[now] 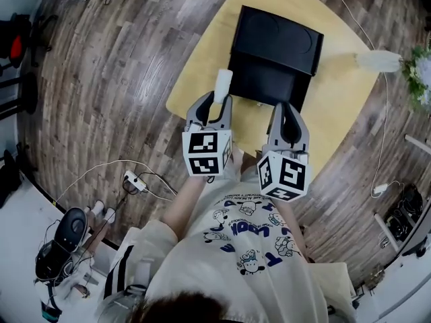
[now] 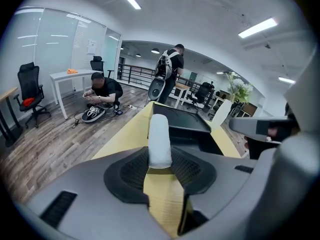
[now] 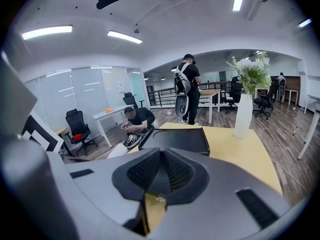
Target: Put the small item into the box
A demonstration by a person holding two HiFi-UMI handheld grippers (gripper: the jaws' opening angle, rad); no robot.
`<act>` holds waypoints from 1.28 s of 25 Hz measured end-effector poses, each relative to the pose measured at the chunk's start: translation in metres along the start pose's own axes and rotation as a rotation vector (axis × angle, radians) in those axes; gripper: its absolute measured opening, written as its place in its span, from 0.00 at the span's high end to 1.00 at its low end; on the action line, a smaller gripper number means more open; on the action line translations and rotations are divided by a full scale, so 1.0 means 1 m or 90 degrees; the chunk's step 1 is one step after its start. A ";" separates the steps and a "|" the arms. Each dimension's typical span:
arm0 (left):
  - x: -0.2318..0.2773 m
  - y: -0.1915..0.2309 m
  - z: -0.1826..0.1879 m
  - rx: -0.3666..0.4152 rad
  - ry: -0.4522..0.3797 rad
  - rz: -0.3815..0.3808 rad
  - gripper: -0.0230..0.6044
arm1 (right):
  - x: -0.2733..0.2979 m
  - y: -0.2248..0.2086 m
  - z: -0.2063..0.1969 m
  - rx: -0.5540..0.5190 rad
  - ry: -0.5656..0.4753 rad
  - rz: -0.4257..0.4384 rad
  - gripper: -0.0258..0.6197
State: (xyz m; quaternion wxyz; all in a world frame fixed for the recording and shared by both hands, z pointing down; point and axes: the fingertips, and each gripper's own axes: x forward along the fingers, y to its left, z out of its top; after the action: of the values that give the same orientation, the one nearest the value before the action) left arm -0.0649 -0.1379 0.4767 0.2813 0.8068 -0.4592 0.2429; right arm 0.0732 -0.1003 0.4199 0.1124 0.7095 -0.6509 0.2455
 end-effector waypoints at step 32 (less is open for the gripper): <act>0.052 -0.089 0.010 0.079 0.056 -0.127 0.73 | -0.013 -0.074 -0.007 0.095 -0.007 -0.136 0.89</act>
State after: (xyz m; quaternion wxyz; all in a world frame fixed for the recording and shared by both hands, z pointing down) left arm 0.0387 -0.1393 0.4826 0.2733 0.8530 -0.3479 0.2768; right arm 0.1434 -0.0761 0.4309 0.0814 0.7824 -0.5522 0.2762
